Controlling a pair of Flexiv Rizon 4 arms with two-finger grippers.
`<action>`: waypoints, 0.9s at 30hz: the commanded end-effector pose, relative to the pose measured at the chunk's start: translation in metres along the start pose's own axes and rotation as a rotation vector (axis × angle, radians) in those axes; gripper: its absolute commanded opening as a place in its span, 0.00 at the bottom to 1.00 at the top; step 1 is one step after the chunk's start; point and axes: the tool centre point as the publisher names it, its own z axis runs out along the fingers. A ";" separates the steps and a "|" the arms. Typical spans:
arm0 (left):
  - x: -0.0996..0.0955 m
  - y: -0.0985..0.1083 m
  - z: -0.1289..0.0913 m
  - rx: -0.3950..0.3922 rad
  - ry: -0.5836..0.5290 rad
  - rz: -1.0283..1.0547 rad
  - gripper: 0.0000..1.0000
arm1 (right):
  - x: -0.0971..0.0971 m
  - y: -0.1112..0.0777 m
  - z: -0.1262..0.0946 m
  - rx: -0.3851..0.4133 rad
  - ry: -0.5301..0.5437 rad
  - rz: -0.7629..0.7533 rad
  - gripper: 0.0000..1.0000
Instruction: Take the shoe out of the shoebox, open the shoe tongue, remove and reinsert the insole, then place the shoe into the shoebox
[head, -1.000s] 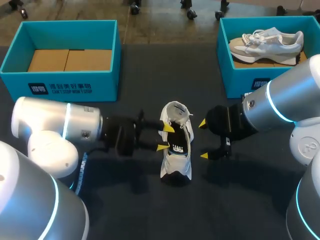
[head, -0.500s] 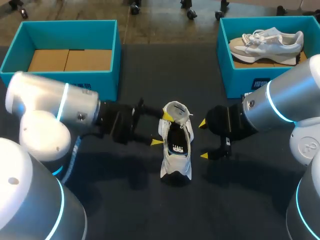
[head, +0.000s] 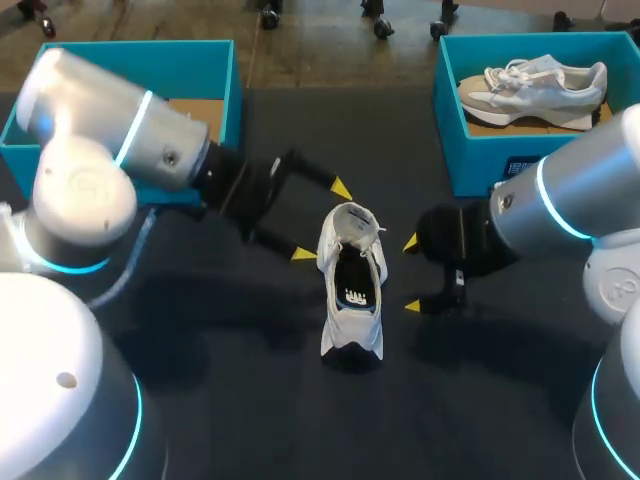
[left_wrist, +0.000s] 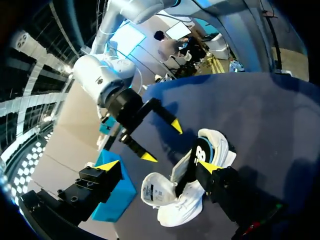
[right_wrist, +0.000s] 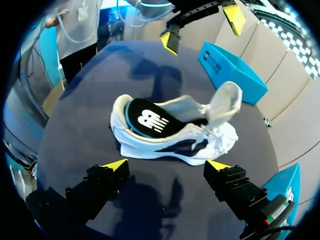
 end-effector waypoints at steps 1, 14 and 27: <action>-0.004 0.002 0.000 0.002 0.136 -0.001 1.00 | -0.006 -0.005 -0.019 0.040 0.006 0.015 1.00; -0.004 0.002 0.000 0.002 0.136 -0.001 1.00 | -0.045 -0.022 -0.078 0.107 0.032 0.076 1.00; 0.003 0.006 -0.005 -0.090 0.254 0.014 1.00 | -0.066 -0.007 -0.134 0.197 0.103 0.081 1.00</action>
